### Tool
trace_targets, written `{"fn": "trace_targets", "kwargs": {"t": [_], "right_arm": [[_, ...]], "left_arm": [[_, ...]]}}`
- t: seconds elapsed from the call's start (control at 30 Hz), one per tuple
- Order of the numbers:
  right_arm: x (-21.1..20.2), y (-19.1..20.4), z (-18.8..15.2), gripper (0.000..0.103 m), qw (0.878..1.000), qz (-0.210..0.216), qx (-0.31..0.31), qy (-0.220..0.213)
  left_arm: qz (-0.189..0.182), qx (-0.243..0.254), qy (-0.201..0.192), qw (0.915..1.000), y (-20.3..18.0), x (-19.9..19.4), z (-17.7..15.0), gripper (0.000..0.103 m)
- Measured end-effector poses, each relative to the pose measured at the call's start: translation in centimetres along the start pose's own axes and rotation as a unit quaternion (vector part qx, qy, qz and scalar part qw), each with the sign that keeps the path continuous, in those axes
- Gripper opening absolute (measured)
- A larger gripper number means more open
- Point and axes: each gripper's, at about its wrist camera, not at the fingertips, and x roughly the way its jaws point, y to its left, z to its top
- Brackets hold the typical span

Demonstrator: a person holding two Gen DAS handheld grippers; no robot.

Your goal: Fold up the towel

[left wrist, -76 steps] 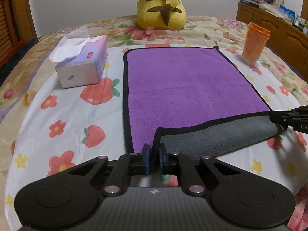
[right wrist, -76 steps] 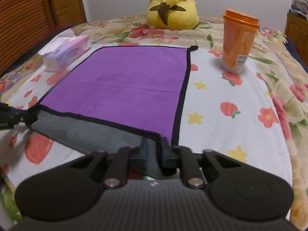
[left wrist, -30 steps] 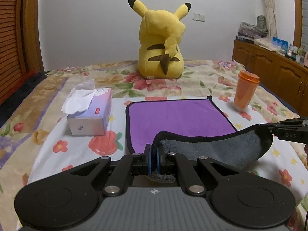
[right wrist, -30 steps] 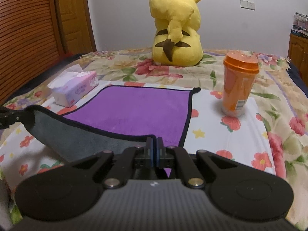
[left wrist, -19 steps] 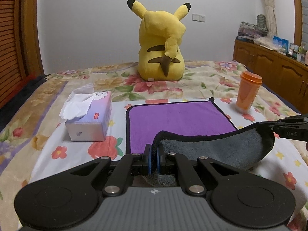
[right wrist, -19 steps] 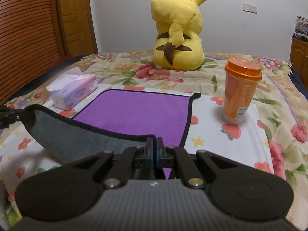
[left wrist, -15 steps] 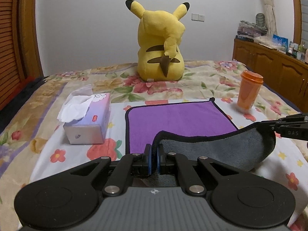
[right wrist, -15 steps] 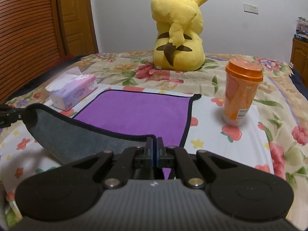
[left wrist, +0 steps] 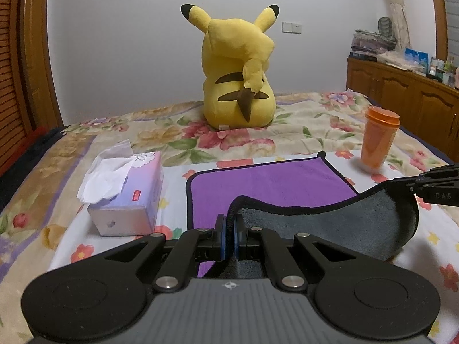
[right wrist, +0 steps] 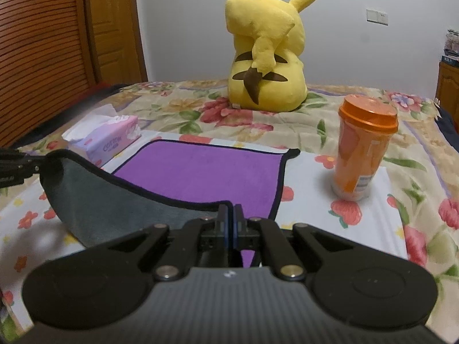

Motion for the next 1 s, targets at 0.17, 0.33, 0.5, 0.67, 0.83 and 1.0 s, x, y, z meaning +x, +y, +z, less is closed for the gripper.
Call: {"fn": "trace_targets", "kwargs": {"t": [0.17,0.33,0.5,0.67,0.83,1.0], "right_arm": [[0.6,-0.2,0.1,0.004,1.000,-0.006,-0.005,-0.001],[1.5,-0.3,0.1,0.004,1.000,-0.010,-0.008,0.002],[2.1,-0.3,0.3,0.004,1.000,-0.013,-0.014,-0.001],[2.7,-0.4,0.6,0.004,1.000,-0.014,-0.020,-0.004],[2.9,-0.5,0.9,0.004,1.000,-0.015,-0.023,-0.009],[2.8,-0.6,1.4,0.004,0.999,-0.015,-0.025,-0.017]], "left_arm": [[0.000,0.006,-0.001,1.0000,0.1,0.9,0.2,0.008],[-0.002,0.006,0.003,1.0000,0.2,2.0,0.4,0.008],[0.000,0.010,0.004,0.9999,0.3,2.8,0.5,0.008],[0.002,0.008,0.001,1.0000,0.6,3.3,0.9,0.008],[0.003,0.002,-0.006,1.0000,1.1,3.4,1.5,0.008],[-0.001,-0.007,-0.015,0.9999,1.4,3.4,2.4,0.008]]}}
